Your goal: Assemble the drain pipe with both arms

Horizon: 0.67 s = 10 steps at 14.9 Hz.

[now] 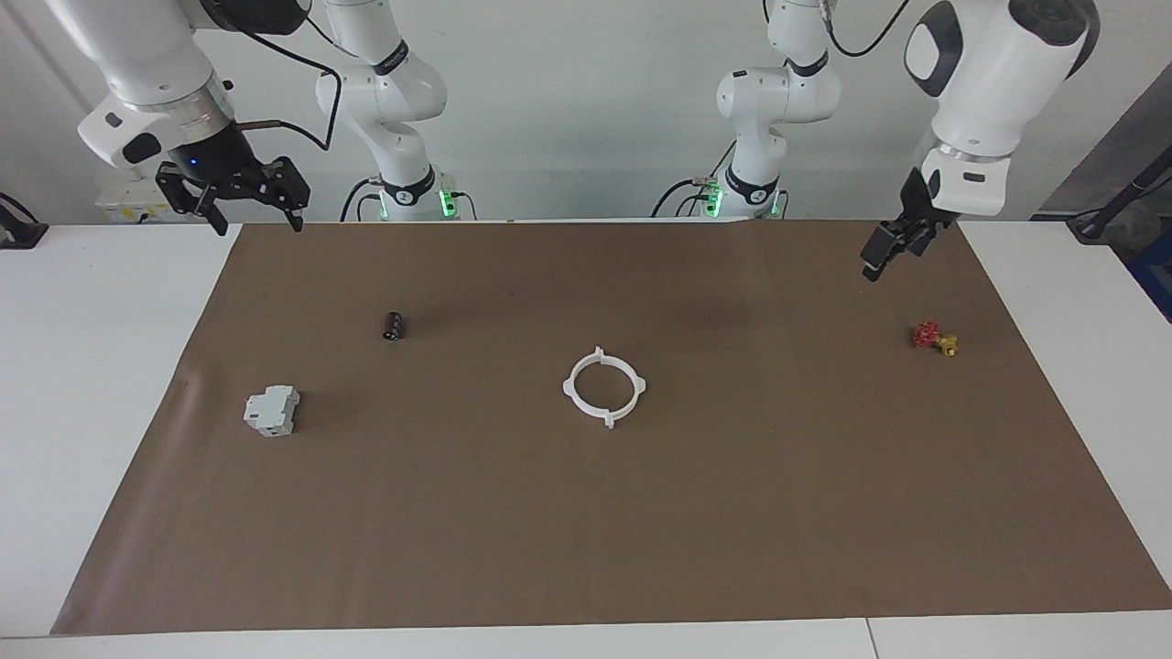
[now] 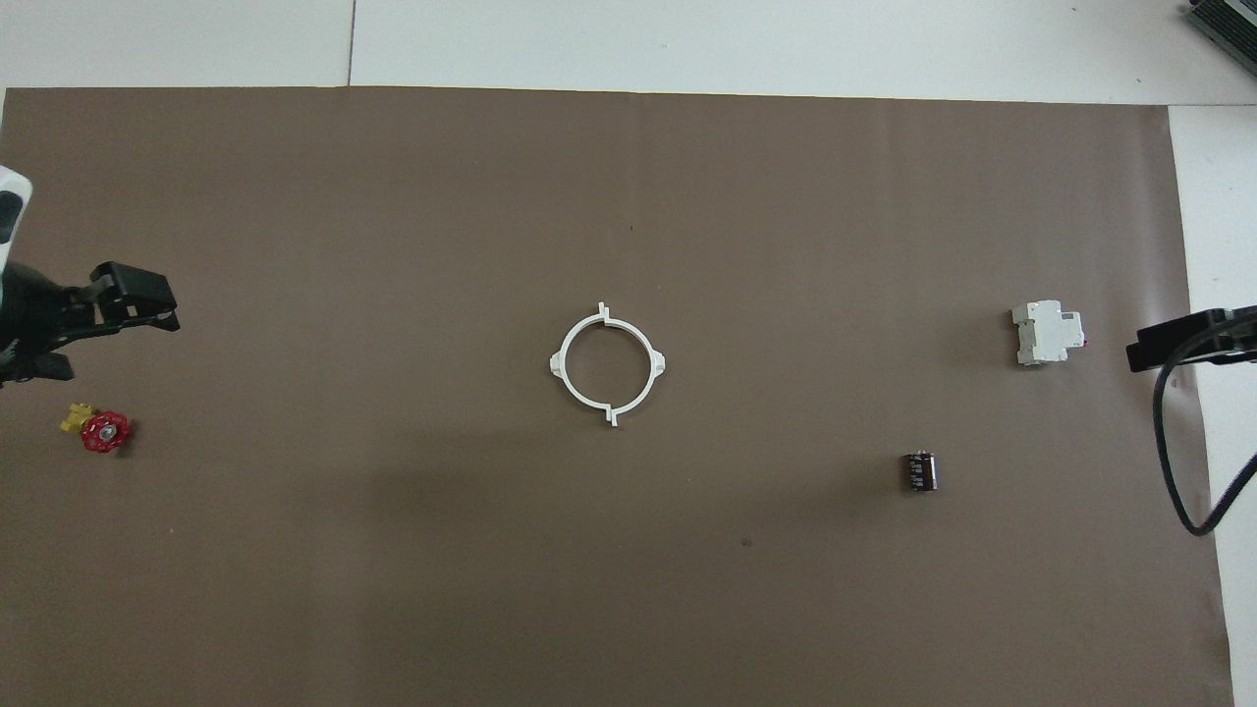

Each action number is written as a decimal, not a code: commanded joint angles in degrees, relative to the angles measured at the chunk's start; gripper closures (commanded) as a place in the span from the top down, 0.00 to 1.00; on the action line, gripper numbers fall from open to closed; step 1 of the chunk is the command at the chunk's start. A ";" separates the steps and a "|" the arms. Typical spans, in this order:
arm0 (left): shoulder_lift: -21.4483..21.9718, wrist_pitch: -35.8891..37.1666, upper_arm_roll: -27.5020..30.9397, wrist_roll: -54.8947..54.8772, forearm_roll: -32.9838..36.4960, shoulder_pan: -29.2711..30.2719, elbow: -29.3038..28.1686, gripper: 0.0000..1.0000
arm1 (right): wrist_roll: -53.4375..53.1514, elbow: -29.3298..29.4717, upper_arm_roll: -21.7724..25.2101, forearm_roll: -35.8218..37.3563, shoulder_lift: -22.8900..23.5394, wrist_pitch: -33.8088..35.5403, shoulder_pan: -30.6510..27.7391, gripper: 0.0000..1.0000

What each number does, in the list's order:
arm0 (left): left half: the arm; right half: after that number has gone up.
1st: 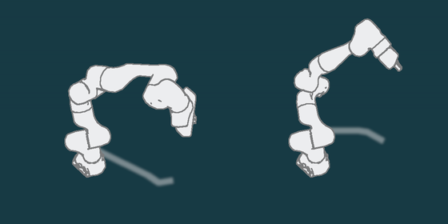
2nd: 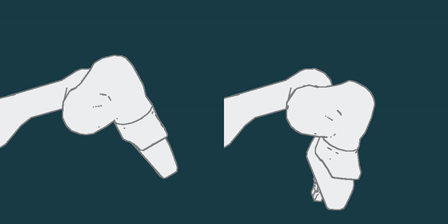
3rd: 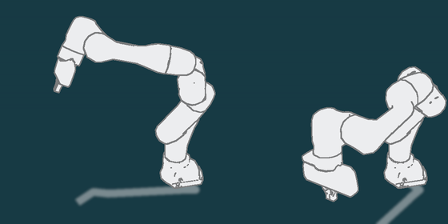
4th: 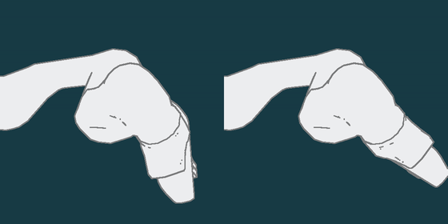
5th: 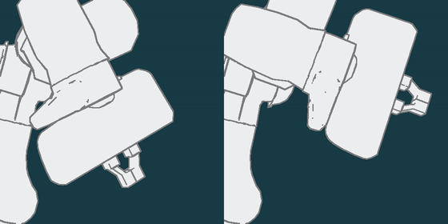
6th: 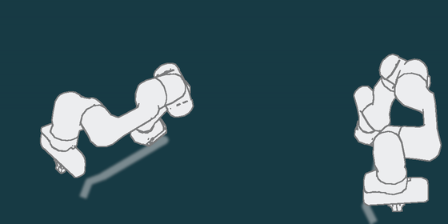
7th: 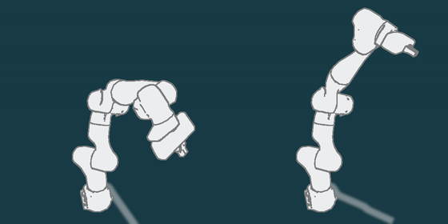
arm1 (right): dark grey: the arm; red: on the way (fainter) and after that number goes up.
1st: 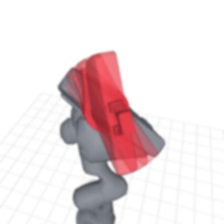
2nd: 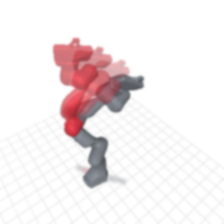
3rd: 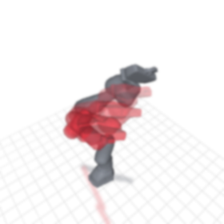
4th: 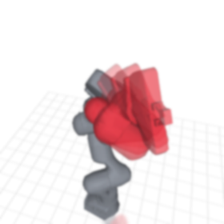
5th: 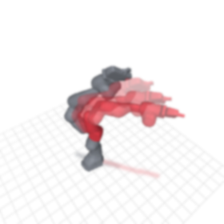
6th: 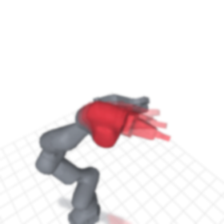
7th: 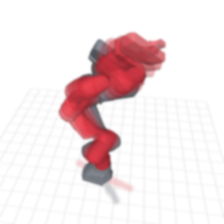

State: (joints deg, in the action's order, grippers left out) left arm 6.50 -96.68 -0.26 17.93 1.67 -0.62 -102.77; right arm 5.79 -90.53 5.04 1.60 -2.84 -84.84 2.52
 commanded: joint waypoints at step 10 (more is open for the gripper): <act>-3.85 -2.02 1.56 -18.72 -0.26 -0.16 0.19 1.00 | -0.43 -1.23 -0.38 -0.46 -0.85 -1.12 -0.67 1.00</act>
State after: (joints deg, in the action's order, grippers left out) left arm 6.02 -97.15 -1.24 -0.36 1.66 2.07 -103.17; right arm 5.79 -90.53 5.04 1.60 -2.84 -84.84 2.52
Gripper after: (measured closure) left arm 0.000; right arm 0.000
